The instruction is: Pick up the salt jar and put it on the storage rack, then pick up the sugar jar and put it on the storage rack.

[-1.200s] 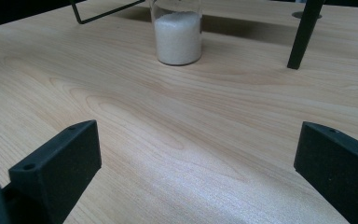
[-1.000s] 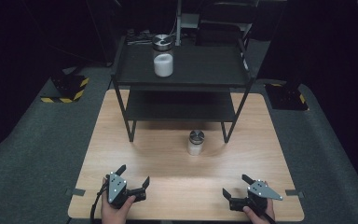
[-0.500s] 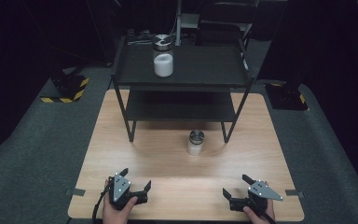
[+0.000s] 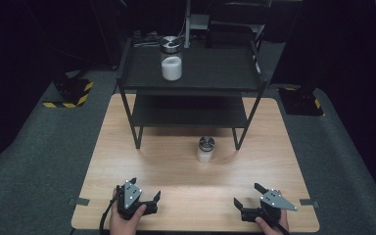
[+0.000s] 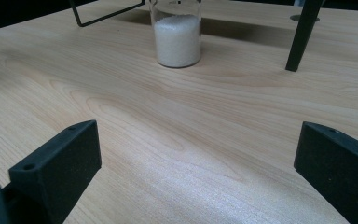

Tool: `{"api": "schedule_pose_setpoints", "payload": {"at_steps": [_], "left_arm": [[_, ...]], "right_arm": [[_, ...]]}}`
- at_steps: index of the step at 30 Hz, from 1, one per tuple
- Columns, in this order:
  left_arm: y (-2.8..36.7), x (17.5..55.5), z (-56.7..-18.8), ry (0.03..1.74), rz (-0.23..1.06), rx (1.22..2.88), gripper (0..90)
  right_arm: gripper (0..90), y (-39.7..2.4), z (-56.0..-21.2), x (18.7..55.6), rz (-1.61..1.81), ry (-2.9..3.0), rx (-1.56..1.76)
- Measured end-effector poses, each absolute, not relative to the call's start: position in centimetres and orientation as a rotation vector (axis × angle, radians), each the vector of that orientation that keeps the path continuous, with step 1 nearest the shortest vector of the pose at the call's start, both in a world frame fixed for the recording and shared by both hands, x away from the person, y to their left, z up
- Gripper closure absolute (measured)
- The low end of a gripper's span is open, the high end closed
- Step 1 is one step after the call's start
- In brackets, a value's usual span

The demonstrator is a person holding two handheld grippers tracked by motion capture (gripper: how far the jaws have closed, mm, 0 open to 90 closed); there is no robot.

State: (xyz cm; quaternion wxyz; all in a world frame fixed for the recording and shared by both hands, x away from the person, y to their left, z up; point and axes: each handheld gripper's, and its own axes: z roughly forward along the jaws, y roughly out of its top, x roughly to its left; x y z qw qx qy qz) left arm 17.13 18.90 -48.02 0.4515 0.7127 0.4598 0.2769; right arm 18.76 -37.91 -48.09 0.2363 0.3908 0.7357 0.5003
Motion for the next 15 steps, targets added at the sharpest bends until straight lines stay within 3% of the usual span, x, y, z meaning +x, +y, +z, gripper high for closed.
{"api": "schedule_pose_setpoints", "payload": {"at_steps": [15], "left_arm": [[19.12,17.50,-47.79,1.119,0.656,1.789,0.6]], "right_arm": [[0.3,-37.49,-48.00,18.53,1.346,2.005,1.082]]}}
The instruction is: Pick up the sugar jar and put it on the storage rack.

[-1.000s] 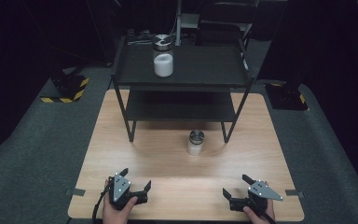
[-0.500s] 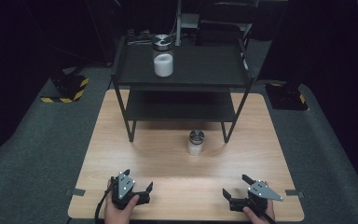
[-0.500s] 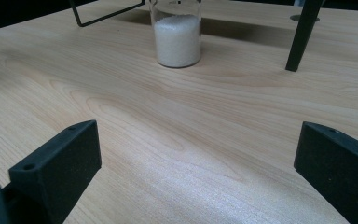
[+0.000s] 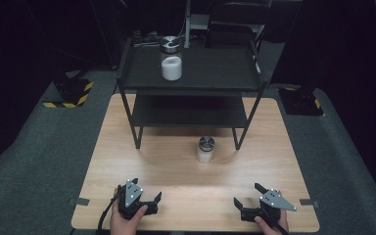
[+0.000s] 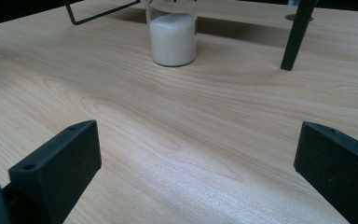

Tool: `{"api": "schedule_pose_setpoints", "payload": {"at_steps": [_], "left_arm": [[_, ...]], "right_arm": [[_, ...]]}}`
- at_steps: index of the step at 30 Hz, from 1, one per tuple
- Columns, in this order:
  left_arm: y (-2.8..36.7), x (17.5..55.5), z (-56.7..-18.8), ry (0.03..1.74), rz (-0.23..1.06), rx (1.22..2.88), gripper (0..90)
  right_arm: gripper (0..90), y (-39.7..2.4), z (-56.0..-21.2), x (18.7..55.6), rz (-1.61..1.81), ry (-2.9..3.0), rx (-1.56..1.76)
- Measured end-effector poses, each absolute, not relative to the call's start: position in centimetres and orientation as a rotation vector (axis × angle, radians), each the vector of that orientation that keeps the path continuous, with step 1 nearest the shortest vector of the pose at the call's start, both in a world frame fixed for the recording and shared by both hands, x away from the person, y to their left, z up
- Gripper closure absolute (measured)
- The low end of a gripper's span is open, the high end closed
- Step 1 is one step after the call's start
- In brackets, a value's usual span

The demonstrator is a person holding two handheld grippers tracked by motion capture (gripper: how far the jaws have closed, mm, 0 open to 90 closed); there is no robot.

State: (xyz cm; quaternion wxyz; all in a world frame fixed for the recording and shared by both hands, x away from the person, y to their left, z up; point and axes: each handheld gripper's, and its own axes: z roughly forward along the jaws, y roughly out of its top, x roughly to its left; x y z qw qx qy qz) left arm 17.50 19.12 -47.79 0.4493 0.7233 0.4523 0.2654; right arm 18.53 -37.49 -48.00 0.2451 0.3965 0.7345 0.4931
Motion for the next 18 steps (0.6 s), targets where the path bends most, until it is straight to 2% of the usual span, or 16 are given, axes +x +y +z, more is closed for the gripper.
{"api": "schedule_pose_setpoints", "payload": {"at_steps": [18], "left_arm": [[19.6,17.8,-47.7,1.124,0.619,1.792,0.6]], "right_arm": [[0.3,-36.4,-46.9,18.8,1.326,2.001,1.085]]}}
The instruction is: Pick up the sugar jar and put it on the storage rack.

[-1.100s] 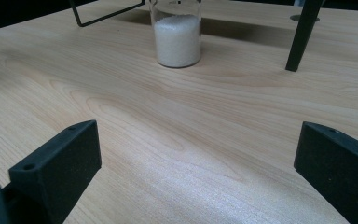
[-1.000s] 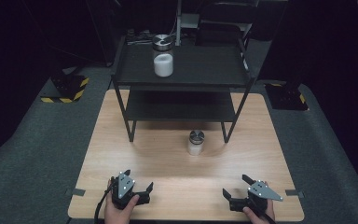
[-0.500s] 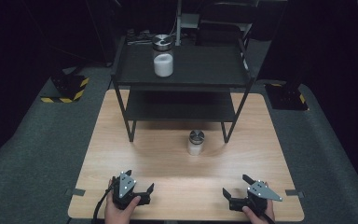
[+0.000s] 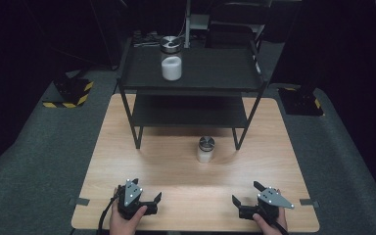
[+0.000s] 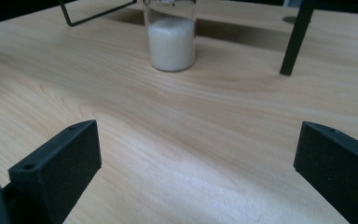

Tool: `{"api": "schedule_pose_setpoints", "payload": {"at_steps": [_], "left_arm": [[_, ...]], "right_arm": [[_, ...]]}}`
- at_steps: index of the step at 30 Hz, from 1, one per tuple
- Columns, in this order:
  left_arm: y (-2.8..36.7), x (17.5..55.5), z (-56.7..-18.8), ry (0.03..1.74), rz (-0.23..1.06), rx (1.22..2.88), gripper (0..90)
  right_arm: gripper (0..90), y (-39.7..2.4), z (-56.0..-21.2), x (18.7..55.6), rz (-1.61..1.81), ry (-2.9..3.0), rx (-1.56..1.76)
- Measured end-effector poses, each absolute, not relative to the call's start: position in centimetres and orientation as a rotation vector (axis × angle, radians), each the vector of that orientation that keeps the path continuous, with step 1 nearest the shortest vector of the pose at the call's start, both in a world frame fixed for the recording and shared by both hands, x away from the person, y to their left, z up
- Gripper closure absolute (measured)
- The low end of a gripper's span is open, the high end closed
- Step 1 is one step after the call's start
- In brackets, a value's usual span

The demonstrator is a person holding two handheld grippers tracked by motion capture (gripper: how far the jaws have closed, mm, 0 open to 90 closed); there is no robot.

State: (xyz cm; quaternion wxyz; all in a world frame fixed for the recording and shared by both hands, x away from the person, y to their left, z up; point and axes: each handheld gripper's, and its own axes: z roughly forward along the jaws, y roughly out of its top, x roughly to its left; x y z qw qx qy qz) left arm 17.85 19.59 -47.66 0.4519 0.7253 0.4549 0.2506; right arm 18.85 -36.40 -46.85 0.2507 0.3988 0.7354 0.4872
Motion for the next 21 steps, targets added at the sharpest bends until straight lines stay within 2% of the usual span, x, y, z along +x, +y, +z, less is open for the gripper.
{"api": "schedule_pose_setpoints", "payload": {"at_steps": [12,21], "left_arm": [[19.6,17.8,-47.7,1.123,0.619,1.792,0.6],[19.6,17.8,-47.7,1.128,0.619,1.785,0.6]], "right_arm": [[0.3,-34.9,-43.9,20.8,1.332,2.010,1.030],[0.3,-33.0,-43.2,23.3,1.339,2.030,1.016]]}}
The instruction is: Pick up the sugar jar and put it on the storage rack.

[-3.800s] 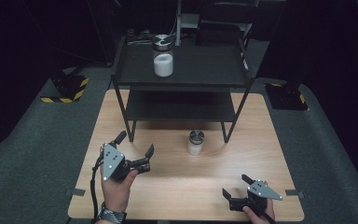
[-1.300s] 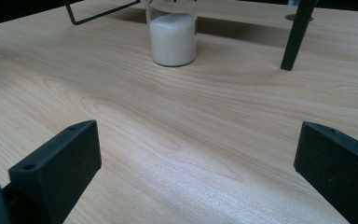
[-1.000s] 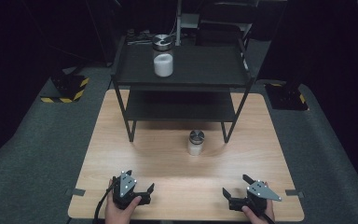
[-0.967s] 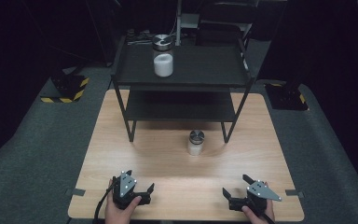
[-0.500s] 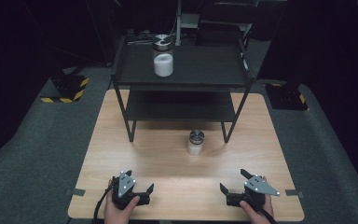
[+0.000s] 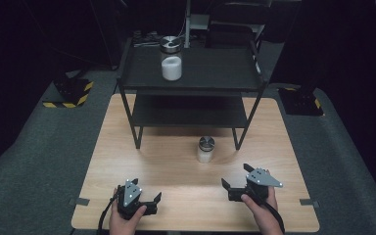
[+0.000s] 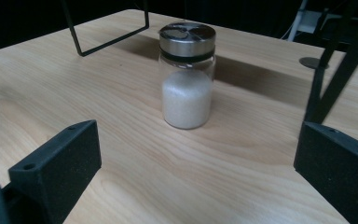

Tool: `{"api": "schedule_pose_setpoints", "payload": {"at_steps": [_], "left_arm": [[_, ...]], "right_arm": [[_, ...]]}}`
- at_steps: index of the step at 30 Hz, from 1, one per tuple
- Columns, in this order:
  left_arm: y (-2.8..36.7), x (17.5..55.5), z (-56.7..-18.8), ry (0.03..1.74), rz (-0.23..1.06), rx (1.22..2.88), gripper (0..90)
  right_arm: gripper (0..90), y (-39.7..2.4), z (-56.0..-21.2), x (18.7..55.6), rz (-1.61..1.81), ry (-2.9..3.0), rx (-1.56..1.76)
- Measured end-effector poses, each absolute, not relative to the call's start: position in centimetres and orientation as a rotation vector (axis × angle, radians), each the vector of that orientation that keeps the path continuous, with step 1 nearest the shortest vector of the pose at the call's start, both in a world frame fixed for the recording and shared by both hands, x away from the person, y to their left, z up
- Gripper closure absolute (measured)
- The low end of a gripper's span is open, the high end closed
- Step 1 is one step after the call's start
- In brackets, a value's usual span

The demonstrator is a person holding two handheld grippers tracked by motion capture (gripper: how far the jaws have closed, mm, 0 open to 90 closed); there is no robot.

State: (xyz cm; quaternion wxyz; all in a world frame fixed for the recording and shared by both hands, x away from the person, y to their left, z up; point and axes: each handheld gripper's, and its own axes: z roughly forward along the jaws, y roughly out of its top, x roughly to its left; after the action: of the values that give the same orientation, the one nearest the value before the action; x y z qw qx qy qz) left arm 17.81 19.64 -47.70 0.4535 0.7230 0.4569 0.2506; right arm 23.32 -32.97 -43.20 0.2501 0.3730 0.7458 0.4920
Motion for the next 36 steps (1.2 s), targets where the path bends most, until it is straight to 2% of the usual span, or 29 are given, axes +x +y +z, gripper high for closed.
{"api": "schedule_pose_setpoints", "payload": {"at_steps": [33,36], "left_arm": [[20.3,18.0,-47.8,1.131,0.589,1.770,0.6],[20.3,18.0,-47.8,1.130,0.590,1.771,0.6]], "right_arm": [[0.6,-26.8,-46.1,31.7,1.370,2.033,1.079],[5.6,-25.7,-46.7,32.0,1.350,1.997,1.067]]}}
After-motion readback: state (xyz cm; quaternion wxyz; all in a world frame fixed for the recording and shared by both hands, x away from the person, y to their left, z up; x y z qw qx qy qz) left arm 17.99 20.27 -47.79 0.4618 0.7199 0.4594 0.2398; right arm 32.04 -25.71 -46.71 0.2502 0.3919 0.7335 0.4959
